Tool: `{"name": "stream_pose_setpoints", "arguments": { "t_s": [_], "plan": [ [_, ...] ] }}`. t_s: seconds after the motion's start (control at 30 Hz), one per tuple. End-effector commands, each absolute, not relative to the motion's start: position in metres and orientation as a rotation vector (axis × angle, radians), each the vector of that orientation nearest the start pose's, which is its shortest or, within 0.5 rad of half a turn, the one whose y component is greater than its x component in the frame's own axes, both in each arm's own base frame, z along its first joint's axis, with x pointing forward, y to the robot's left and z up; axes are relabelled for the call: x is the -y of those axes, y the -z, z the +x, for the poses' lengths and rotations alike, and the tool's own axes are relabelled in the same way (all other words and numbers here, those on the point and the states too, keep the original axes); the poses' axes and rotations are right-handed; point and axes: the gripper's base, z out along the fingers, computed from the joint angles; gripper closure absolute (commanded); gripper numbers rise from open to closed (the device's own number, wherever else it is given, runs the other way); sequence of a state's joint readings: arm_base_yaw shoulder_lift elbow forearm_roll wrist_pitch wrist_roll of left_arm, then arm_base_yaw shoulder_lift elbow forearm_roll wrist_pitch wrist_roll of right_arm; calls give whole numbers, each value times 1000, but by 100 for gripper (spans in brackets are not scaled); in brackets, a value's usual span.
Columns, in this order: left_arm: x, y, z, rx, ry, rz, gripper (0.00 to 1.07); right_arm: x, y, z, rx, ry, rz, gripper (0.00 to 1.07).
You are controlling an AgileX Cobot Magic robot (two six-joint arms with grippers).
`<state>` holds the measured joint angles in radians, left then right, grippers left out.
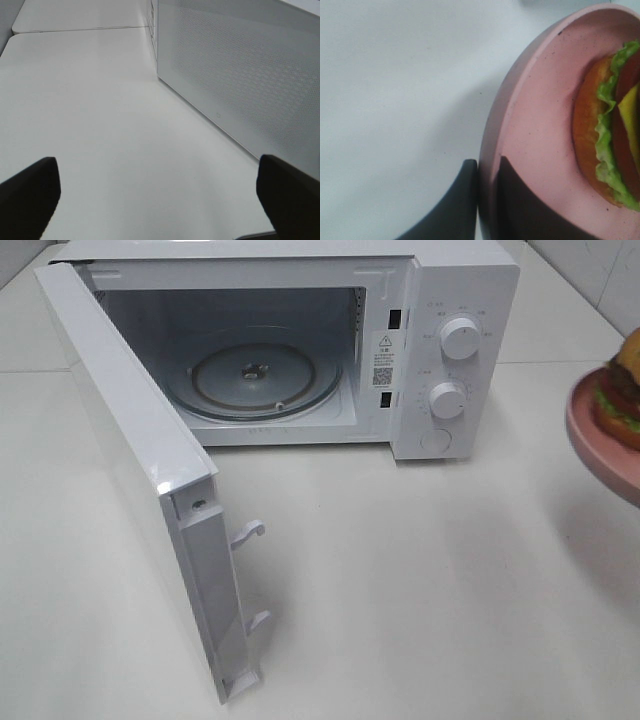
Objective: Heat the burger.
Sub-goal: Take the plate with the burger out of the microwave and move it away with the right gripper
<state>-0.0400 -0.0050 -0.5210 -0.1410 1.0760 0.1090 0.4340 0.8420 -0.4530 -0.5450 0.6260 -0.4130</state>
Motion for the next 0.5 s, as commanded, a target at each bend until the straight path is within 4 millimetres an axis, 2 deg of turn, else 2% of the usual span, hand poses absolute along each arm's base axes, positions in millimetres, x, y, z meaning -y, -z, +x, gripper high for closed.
{"name": "stream_pose_setpoints", "arguments": {
  "t_s": [0.03, 0.13, 0.2, 0.3, 0.37, 0.5],
  "plan": [
    [11, -282, -10, -2019, 127, 157, 4, -24, -246, 149, -2082, 659, -1198, 102],
    [11, -282, -10, -2019, 127, 157, 4, -22, -244, 150, -2117, 664, -1157, 102],
    [11, -282, -10, -2019, 127, 157, 4, -15, -239, 157, -2196, 706, -1053, 102],
    [11, -282, -10, -2019, 127, 157, 4, -15, -238, 159, -2205, 714, -1035, 102],
    [11, -282, -10, -2019, 127, 157, 4, -14, -230, 167, -2291, 724, -891, 101],
    [11, -282, -10, -2019, 127, 157, 4, -14, -223, 174, -2339, 711, -756, 101]
  ]
}}
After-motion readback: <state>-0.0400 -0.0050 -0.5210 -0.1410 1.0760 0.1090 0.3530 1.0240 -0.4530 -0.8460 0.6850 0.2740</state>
